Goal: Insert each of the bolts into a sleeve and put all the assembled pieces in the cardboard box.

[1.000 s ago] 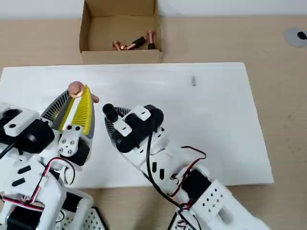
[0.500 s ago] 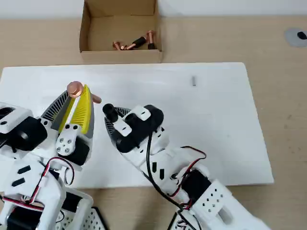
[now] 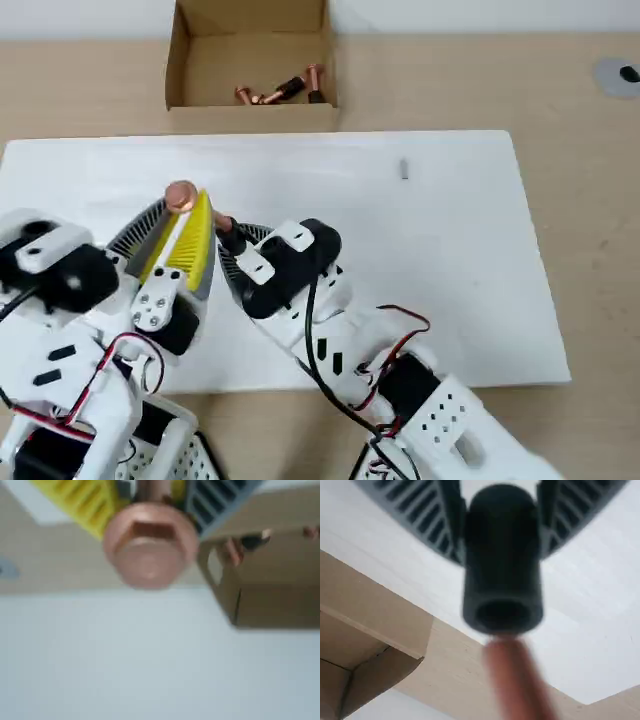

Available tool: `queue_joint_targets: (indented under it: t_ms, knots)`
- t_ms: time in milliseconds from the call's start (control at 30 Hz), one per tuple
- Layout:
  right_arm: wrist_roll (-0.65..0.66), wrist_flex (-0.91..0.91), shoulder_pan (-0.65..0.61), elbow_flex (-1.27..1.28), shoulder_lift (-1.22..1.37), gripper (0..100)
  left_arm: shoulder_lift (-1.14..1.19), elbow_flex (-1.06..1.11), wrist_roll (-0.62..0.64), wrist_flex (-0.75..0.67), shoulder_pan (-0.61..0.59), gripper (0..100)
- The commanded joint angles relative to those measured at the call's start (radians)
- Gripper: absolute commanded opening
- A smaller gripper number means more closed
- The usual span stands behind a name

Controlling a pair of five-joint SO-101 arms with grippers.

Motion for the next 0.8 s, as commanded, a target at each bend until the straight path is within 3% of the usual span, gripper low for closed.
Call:
queue_joint_targets:
  t_ms: [0, 367, 767]
  knots:
    - [-0.011, -0.029, -0.018, -0.031, -0.035, 1.0, 0.004, -0.023, 0.005, 0.035, 0.008, 1]
    - [-0.011, -0.029, -0.018, -0.038, -0.035, 1.0, 0.007, -0.023, 0.005, 0.038, 0.008, 1]
    - [-0.011, -0.029, -0.018, -0.039, -0.035, 1.0, 0.010, 0.043, -0.003, -0.074, 0.005, 1]
